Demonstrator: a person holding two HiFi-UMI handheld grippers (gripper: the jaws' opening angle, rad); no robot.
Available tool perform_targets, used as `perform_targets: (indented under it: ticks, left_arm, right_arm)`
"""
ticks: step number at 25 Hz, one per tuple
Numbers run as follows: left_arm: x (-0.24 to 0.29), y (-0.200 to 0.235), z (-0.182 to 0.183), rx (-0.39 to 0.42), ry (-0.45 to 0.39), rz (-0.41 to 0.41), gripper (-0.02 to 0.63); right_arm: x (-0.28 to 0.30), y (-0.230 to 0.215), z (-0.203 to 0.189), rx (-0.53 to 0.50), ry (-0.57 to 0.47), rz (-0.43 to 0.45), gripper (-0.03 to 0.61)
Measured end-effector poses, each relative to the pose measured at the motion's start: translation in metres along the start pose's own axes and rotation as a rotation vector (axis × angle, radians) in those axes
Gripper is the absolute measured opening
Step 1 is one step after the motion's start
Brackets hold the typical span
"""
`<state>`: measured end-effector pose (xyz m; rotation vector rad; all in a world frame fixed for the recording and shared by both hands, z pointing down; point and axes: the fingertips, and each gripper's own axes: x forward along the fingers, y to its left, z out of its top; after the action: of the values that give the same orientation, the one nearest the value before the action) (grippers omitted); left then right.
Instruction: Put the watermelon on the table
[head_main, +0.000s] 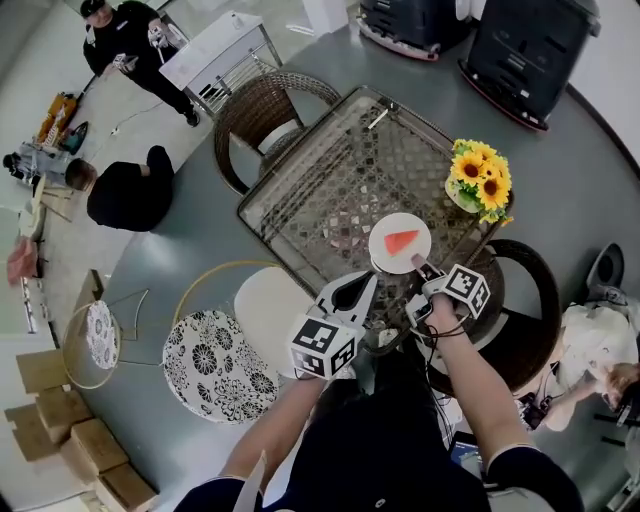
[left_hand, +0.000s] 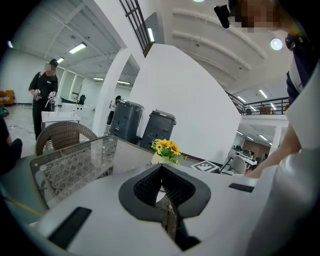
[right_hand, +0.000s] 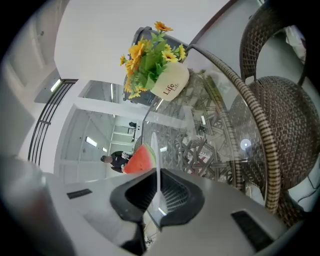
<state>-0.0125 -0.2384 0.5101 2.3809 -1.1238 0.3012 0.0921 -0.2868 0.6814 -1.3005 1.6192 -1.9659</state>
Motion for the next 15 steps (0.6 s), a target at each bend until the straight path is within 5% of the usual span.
perform_targets:
  ticks: [15]
  left_arm:
    - [0.016, 0.006, -0.019, -0.031, 0.054, 0.007, 0.005]
  right_arm:
    - [0.033, -0.023, 0.003, -0.036, 0.053, -0.045, 0.014]
